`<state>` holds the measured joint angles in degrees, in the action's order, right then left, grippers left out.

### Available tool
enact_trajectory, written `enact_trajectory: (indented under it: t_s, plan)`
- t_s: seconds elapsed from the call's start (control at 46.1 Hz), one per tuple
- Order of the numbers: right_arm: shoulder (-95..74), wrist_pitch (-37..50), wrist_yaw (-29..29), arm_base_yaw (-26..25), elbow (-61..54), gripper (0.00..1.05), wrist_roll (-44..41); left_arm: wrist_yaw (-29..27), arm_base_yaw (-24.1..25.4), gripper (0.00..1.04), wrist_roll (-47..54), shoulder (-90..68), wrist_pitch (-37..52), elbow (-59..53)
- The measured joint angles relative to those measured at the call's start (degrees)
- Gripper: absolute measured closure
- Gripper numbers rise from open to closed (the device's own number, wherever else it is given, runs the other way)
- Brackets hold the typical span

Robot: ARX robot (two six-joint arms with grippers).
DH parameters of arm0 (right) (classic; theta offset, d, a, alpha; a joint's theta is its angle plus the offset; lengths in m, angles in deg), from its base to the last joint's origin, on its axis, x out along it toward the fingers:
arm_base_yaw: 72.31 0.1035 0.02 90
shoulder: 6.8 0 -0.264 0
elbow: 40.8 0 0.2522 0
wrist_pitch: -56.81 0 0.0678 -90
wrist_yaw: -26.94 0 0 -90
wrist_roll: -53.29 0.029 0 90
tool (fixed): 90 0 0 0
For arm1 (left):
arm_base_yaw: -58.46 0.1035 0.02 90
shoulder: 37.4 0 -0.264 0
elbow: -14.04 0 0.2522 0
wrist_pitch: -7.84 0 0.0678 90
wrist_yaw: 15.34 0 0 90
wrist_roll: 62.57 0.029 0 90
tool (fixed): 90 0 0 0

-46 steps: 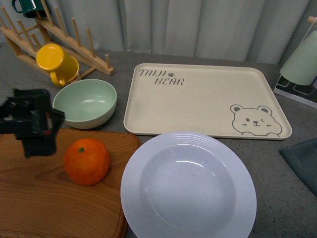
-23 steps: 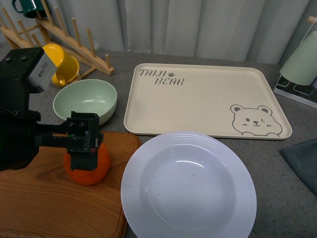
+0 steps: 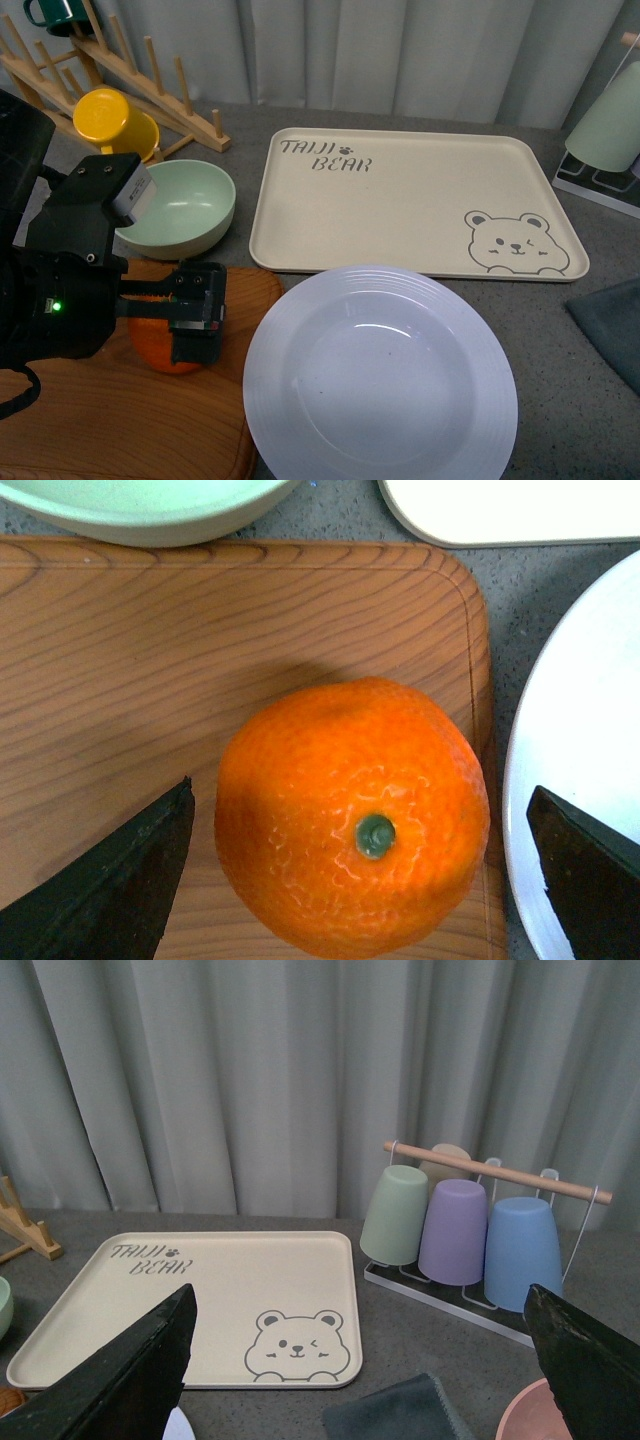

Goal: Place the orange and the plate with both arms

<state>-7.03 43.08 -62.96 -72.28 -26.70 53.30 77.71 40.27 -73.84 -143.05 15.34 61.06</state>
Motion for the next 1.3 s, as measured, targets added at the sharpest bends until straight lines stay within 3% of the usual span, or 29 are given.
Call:
enact_trajectory:
  t_s: [0.347, 0.455, 0.542, 0.998, 1.106, 1.301]
  plan:
    - [0.0, 0.0, 0.0, 0.0, 0.0, 0.09, 0.0, 1.9, -0.1, 0.06, -1.0, -1.6, -0.6, 0.8]
    - [0.0, 0.0, 0.0, 0.0, 0.0, 0.09, 0.0, 2.0, -0.1, 0.26, -1.0, -1.6, -0.7, 0.8]
    - [0.0, 0.0, 0.0, 0.0, 0.0, 0.09, 0.0, 1.9, -0.1, 0.34, -1.0, -1.6, -0.7, 0.8]
    - [0.0, 0.0, 0.0, 0.0, 0.0, 0.09, 0.0, 1.4, -0.6, 0.39, -2.0, 1.6, -1.2, 0.8]
    - [0.0, 0.0, 0.0, 0.0, 0.0, 0.09, 0.0, 1.0, -3.3, 0.39, -3.8, 5.0, -1.4, 1.5]
    - [0.0, 0.0, 0.0, 0.0, 0.0, 0.09, 0.0, -0.5, -14.1, 0.39, -9.4, 2.3, -1.2, 5.4]
